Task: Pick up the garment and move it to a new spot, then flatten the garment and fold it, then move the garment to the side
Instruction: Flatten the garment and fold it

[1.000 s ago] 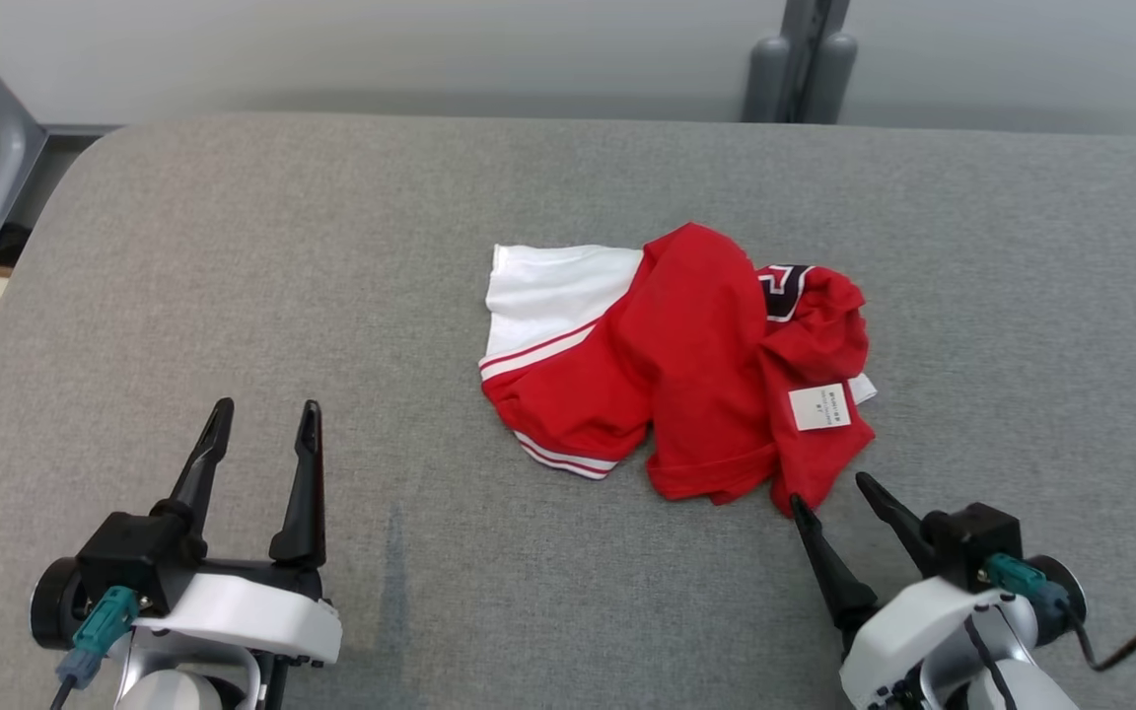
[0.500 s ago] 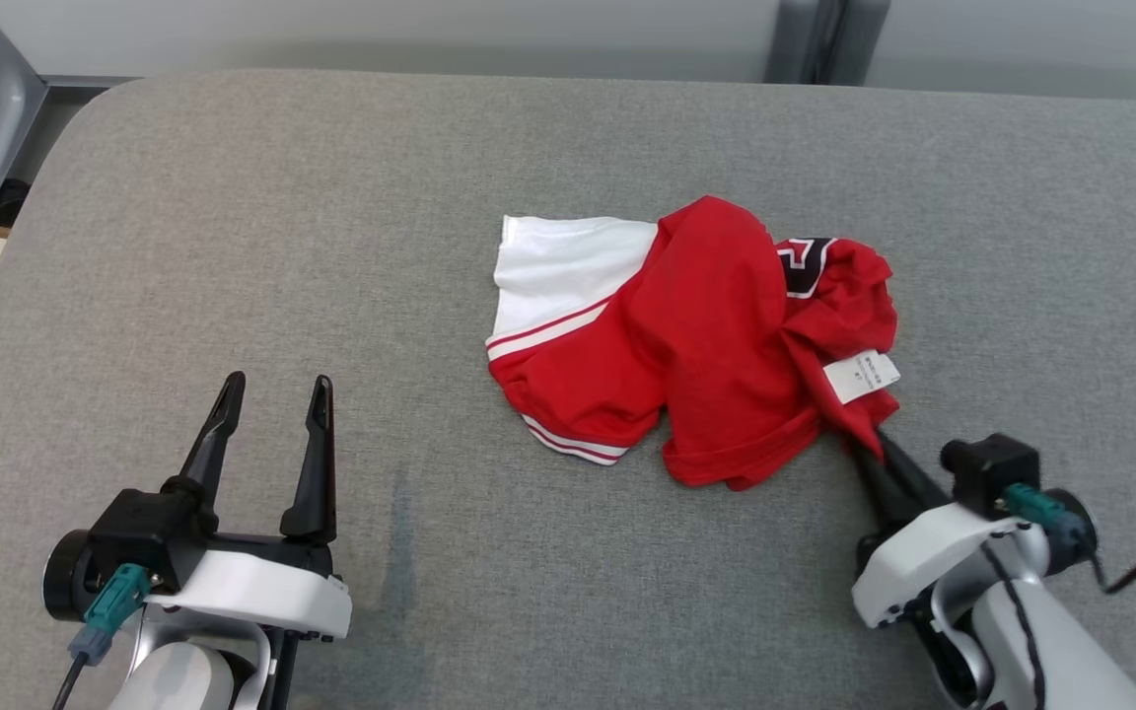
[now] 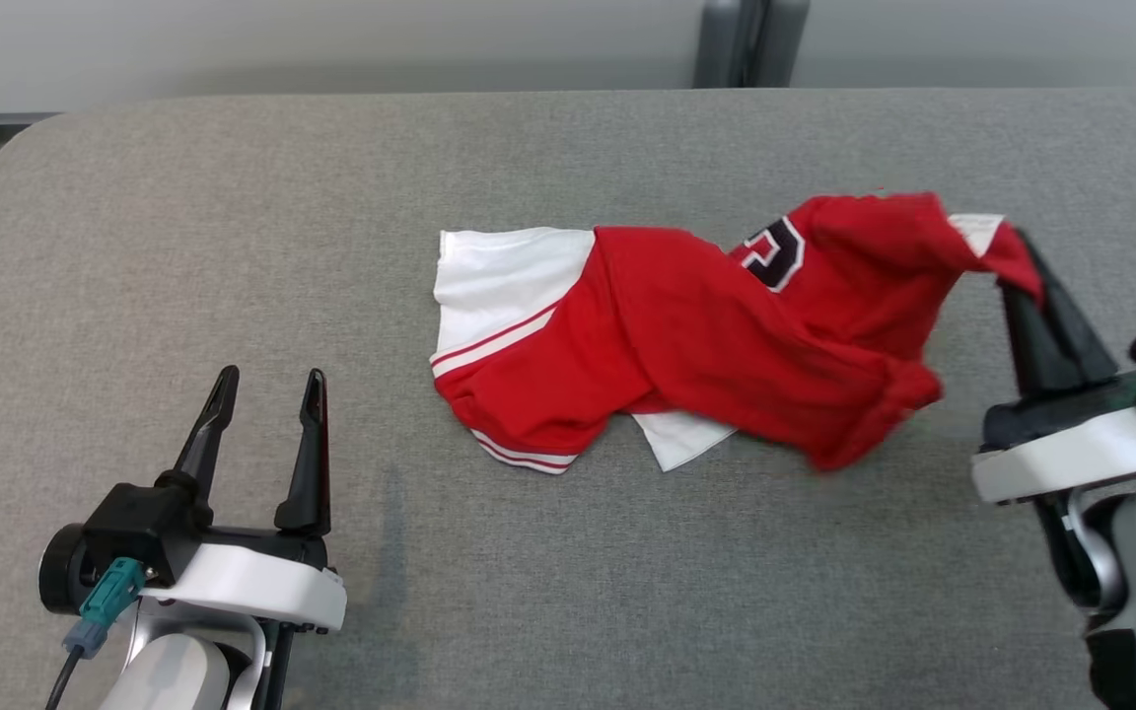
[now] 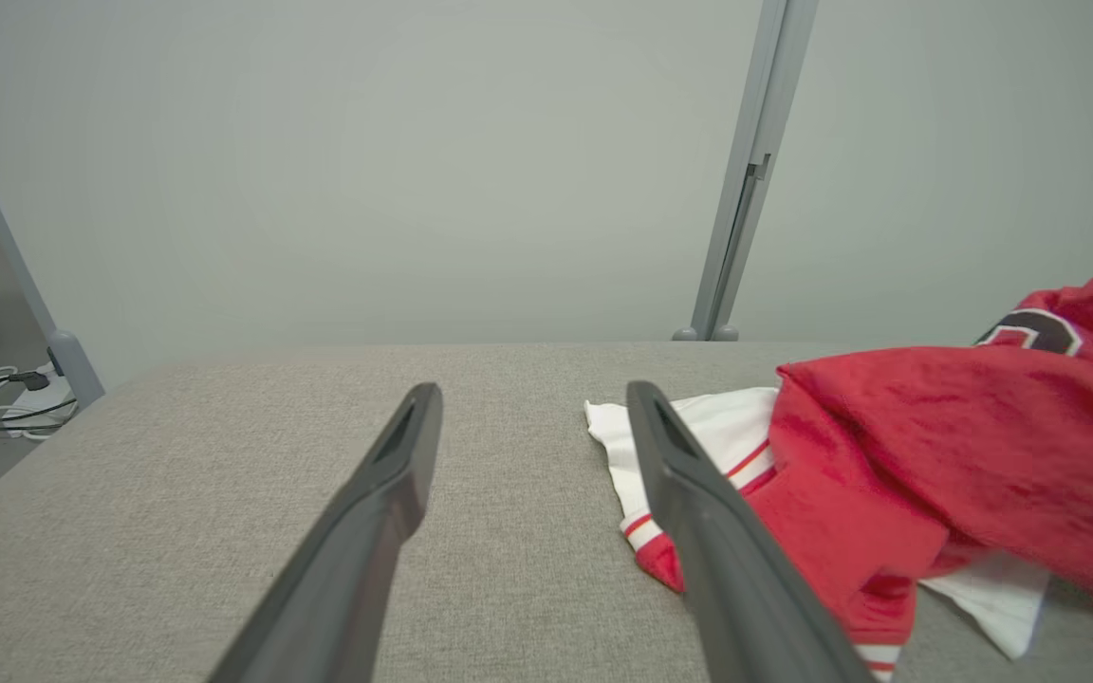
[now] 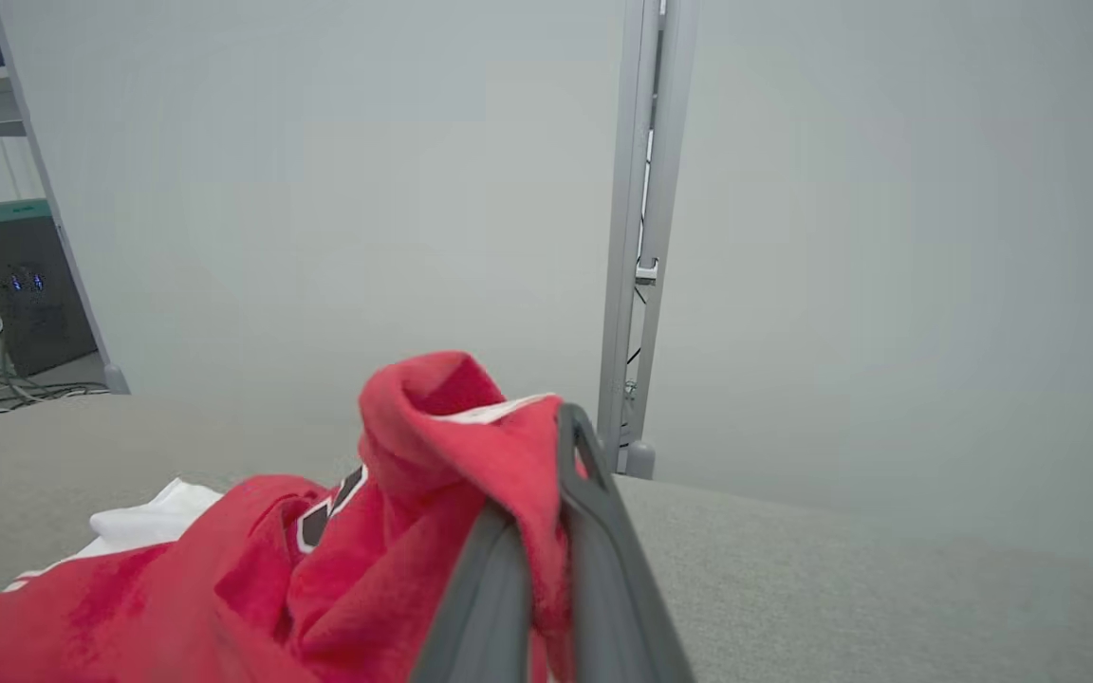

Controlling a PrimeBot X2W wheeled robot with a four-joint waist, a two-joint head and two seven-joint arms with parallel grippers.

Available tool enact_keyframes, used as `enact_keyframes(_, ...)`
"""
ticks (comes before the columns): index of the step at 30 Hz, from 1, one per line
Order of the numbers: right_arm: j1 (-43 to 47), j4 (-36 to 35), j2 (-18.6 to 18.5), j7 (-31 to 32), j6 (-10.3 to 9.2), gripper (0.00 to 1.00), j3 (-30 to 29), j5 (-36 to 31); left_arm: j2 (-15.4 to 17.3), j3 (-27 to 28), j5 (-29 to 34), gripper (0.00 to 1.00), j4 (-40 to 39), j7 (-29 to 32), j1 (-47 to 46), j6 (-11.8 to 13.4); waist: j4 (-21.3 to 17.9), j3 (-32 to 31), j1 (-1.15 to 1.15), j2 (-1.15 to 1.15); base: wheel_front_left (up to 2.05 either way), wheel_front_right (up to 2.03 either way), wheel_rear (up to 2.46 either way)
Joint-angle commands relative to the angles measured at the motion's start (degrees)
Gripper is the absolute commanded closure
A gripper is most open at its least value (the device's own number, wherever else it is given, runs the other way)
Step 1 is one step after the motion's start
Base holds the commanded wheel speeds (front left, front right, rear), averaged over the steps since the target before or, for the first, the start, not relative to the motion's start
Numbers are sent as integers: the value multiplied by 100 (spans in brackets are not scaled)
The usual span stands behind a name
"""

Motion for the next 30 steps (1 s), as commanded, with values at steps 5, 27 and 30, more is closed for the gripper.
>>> enact_keyframes(5, 491, -760, -88, 138, 1, 100, -636, -68, 63, 53, -31, 0, -18, -28, -45, 8, -137, 4, 0, 0, 0, 0, 0)
enact_keyframes(27, 149, 1609, -141, 12, 1, 0, -1095, 751, 32, 13, -9, 0, 9, -54, -275, -17, -99, 307, 0, 0, 0, 0, 0)
enact_keyframes(30, 236, 1426, -188, -19, 1, 0, -1065, 749, 27, 36, -24, 0, 33, -58, -214, -7, -108, 231, 0, 0, 0, 0, 0)
